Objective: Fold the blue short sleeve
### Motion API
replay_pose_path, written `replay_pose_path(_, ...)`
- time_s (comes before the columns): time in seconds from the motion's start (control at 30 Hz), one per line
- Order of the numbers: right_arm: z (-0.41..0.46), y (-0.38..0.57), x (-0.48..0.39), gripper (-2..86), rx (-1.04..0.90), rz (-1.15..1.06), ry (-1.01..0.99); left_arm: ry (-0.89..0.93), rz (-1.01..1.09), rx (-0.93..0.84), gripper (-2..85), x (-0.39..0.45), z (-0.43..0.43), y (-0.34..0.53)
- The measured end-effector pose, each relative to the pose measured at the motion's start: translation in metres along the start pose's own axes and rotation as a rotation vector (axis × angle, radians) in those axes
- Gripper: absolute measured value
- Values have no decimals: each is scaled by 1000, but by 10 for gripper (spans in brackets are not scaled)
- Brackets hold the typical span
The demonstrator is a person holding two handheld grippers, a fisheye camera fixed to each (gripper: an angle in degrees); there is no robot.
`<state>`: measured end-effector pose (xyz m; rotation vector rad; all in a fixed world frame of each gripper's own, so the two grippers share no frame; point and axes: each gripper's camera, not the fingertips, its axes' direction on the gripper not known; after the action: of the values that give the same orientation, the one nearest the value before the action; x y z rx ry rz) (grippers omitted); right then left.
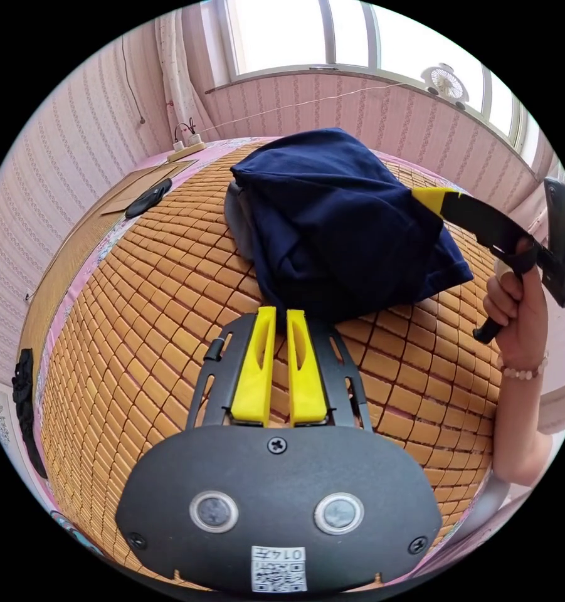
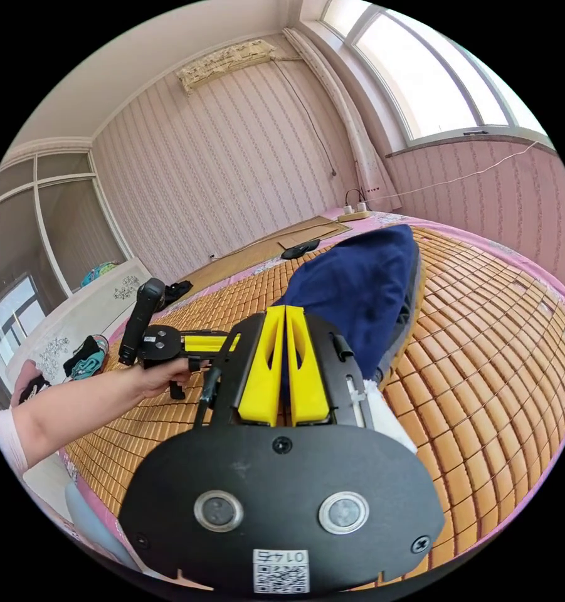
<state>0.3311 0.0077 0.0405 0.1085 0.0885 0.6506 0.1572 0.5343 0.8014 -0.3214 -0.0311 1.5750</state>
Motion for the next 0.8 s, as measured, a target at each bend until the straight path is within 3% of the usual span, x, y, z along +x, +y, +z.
replay_pose_path(0.37,-3,-9,26,102,-74,71,13,-4,4,1,21,-6,4,-8)
replay_pose_path(0.5,23,-9,24,108,-241,21,22,7,-2,1,21,-12,2,-7)
replay_pose_path(0.67,9,-9,19,90,-201,-26,39,1,1,2,25,-20,-6,-3)
replay_pose_path(0.8,-22,-3,5,76,-37,-130,40,-2,5,1,30,-27,-13,2)
